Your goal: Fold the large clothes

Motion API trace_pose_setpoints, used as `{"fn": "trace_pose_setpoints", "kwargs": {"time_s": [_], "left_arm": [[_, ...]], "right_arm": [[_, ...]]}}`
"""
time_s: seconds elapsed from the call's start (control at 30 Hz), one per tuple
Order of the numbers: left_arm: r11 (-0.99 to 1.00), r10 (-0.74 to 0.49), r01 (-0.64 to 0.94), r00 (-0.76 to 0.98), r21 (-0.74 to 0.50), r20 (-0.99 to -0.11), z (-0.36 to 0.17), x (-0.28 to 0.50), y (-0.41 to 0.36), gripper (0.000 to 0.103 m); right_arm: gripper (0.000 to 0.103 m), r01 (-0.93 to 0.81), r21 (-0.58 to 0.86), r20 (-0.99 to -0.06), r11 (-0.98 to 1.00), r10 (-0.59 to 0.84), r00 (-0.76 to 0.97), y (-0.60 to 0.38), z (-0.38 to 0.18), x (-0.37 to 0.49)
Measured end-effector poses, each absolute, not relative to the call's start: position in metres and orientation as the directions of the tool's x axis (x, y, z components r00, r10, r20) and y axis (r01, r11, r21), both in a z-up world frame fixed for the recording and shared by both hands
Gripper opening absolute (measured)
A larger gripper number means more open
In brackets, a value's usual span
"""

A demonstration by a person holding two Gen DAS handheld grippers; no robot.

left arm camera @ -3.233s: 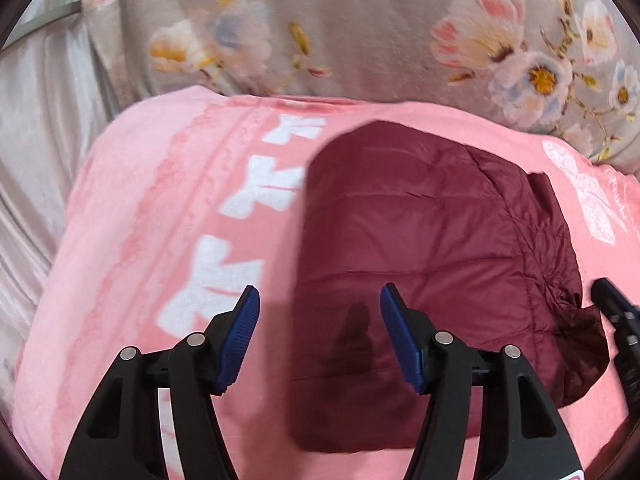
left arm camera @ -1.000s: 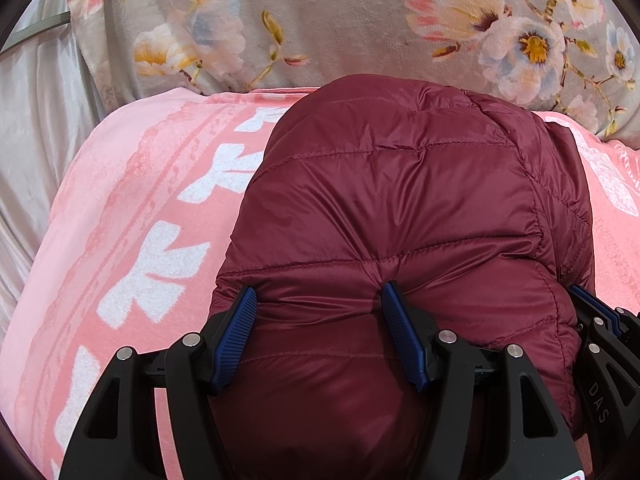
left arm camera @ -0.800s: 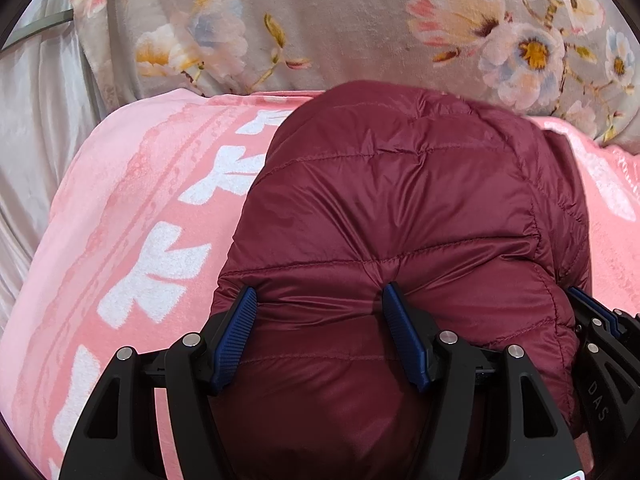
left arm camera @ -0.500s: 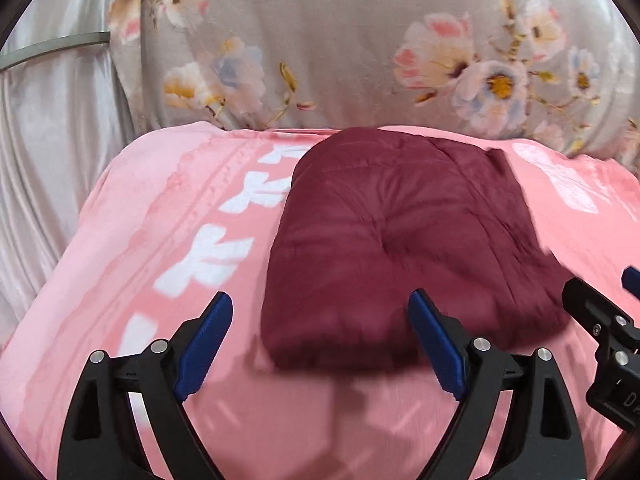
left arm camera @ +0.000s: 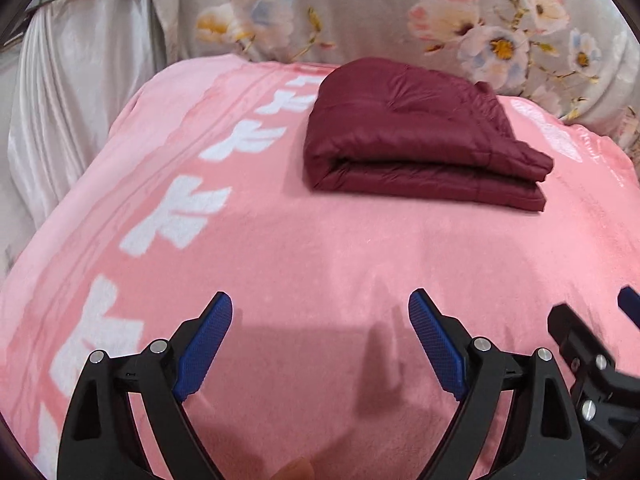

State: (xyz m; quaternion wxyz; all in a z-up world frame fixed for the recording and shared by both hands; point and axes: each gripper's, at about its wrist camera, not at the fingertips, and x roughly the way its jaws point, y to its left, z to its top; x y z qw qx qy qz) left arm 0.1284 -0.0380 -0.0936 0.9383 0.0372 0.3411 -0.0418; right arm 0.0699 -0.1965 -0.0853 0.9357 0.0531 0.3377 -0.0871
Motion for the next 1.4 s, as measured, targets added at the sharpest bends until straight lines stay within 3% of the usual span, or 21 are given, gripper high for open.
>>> {"fn": "trace_pose_setpoints", "kwargs": {"time_s": [0.13, 0.37, 1.4], "left_arm": [[0.996, -0.033, 0.080, 0.755, 0.042, -0.655, -0.098, 0.130, -0.036, 0.087], [0.992, -0.032, 0.106, 0.752, 0.072, -0.659, -0.101, 0.130, -0.043, 0.087], [0.991, -0.018, 0.101, 0.766, 0.092, -0.643, -0.098, 0.126, -0.047, 0.085]], "right_arm": [[0.098, 0.231, -0.014, -0.678, 0.973, -0.179, 0.713, -0.191, -0.091, 0.077], [0.098, 0.237, 0.044, -0.688, 0.971, -0.142, 0.711, -0.202, -0.095, 0.076], [0.098, 0.240, 0.044, -0.659, 0.970, -0.152, 0.737, -0.200, -0.090, 0.071]]}}
